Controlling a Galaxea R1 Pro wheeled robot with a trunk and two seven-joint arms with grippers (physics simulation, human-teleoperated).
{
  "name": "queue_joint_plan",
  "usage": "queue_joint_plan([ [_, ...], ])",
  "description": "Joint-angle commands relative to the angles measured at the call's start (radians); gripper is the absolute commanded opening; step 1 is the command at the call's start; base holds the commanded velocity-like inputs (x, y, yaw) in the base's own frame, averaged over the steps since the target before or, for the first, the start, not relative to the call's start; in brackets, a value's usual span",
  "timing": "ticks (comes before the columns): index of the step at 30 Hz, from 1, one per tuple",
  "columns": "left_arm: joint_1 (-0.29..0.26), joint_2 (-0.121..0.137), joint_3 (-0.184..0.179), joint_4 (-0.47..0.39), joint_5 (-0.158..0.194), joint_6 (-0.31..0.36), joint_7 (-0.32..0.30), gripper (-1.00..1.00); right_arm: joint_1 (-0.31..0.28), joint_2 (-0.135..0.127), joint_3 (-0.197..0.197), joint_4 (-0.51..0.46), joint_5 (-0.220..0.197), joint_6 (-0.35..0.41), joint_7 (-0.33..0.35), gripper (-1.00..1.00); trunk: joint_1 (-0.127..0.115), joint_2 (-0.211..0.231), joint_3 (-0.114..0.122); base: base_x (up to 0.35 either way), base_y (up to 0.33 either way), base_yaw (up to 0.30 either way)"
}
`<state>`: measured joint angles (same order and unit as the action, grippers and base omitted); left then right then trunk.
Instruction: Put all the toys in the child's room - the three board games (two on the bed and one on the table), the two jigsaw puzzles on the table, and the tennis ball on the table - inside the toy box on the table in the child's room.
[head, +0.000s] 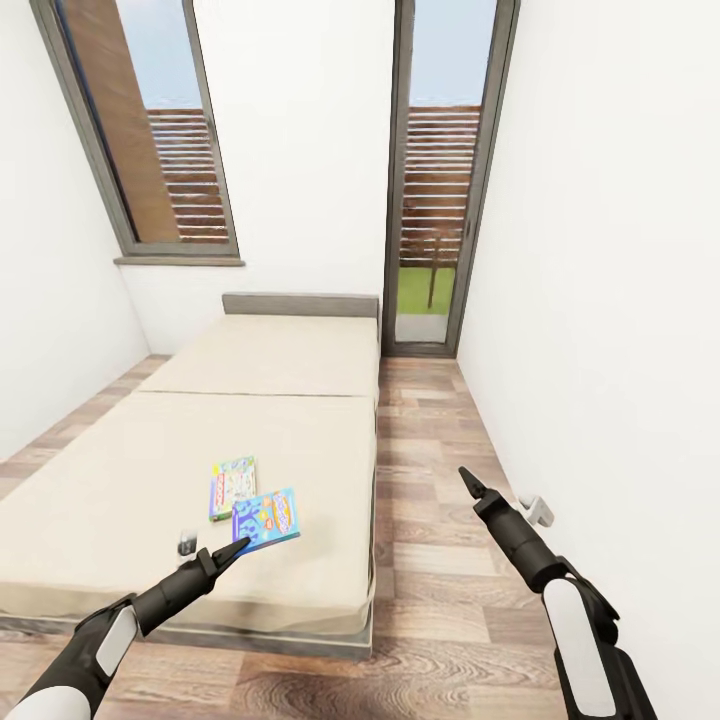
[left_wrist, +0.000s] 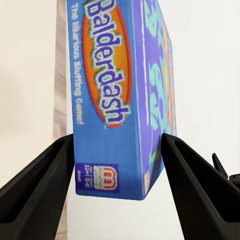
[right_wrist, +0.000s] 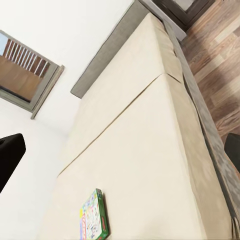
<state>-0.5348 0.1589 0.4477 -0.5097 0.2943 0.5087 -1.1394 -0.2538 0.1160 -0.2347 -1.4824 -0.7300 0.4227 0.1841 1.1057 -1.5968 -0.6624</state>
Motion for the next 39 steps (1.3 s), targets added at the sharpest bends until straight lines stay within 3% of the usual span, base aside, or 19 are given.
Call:
queue_joint_plan([
  [1,-0.001,0.000,0.001,0.000,0.002,0.008,-0.002,-1.00,-0.001,0.002,-0.003,0.000,-0.005,0.007,0.003,1.00,-0.004,0.007,0.002,0.000,0.000,0.000],
  [39,-0.001,-0.001,0.001,0.000,0.002,0.008,0.000,-1.00,-0.001,0.001,-0.003,0.002,-0.005,0.007,0.003,1.00,-0.150,0.273,0.121,0.000,0.000,0.000],
])
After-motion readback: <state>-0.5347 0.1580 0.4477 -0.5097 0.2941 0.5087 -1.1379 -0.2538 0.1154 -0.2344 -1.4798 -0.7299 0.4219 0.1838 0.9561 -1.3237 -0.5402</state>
